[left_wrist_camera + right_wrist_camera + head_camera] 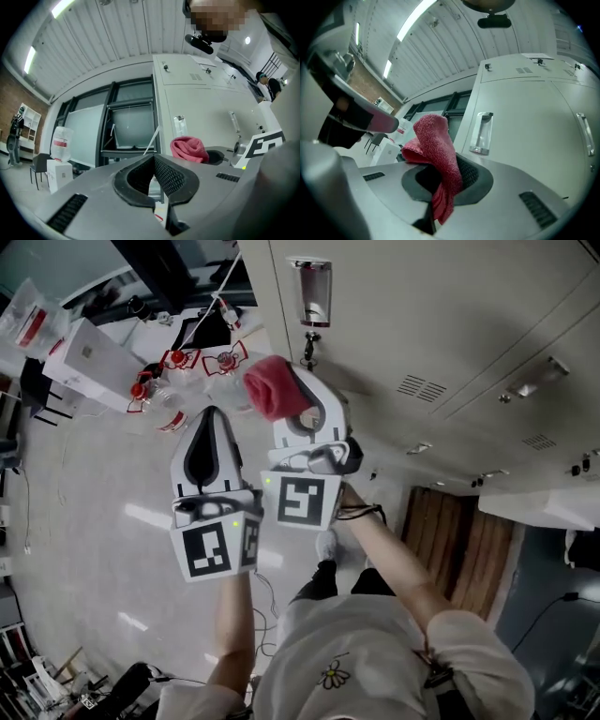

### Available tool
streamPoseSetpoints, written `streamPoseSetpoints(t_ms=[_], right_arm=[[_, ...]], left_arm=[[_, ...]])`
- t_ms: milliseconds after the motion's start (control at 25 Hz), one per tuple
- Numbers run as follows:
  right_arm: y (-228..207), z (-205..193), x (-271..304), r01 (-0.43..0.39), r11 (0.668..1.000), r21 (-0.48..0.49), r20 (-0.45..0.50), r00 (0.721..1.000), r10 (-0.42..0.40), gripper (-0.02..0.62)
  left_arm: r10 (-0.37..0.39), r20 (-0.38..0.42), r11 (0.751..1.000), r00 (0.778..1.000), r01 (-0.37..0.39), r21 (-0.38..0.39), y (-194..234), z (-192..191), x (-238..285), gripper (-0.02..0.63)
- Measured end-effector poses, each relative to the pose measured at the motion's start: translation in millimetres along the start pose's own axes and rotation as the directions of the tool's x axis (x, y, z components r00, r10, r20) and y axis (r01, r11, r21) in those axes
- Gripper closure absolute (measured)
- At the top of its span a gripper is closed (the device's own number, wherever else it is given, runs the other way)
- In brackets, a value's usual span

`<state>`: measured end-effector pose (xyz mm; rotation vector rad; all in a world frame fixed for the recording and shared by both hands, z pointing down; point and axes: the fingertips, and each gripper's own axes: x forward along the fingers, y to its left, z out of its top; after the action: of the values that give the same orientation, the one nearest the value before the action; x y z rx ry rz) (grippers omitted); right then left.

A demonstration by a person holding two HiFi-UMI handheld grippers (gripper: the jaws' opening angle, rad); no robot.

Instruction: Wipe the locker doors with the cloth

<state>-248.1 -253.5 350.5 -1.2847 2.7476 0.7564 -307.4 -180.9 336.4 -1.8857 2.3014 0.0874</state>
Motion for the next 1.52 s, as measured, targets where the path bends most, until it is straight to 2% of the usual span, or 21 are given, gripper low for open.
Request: streamPoseSetpoints(t_ms=[80, 240, 360, 760, 1080, 1520], right_arm=[[8.7, -4.6, 11.7, 0.003, 0.999, -0.032, 0.002, 1.0, -0.003, 0.563], [7.9, -11.9, 26.1, 0.063, 0.995, -0.079, 0.022, 0.998, -0.061, 0.563], [4.0, -25.4, 30.4, 0.087, 0.993, -0.08, -0.011, 0.996, -0.089, 0.563], [-14.1, -38.5, 23.8, 0.117, 0.985, -0.126, -0.031, 0.992, -0.121, 0.563], [-59.2, -54.0, -11.4, 0.155, 0.977, -0.147, -0.06, 0.984, -0.165, 0.563], [-151.6, -77.0, -78.2, 0.243, 0.954, -0.175, -0.085, 0.962, -0.26, 0.563]], left_arm=[[0.025, -0.015, 1.0, 1.0, -0.025, -0.005, 12.9, -6.3, 1.1, 0.591], [0.045, -0.033, 0.999, 0.998, -0.046, -0.015, 25.5, -16.9, 2.0, 0.591], [0.047, -0.037, 0.999, 0.998, -0.048, -0.018, 25.8, -21.7, 2.8, 0.591], [0.041, -0.05, 0.999, 0.998, -0.042, -0.019, 15.8, -24.9, 8.9, 0.591], [-0.008, -0.03, 1.0, 1.0, 0.008, -0.012, -25.3, -16.1, 17.2, 0.591], [-0.074, -0.025, 0.997, 0.997, 0.073, -0.025, -115.3, -6.7, 19.2, 0.591]])
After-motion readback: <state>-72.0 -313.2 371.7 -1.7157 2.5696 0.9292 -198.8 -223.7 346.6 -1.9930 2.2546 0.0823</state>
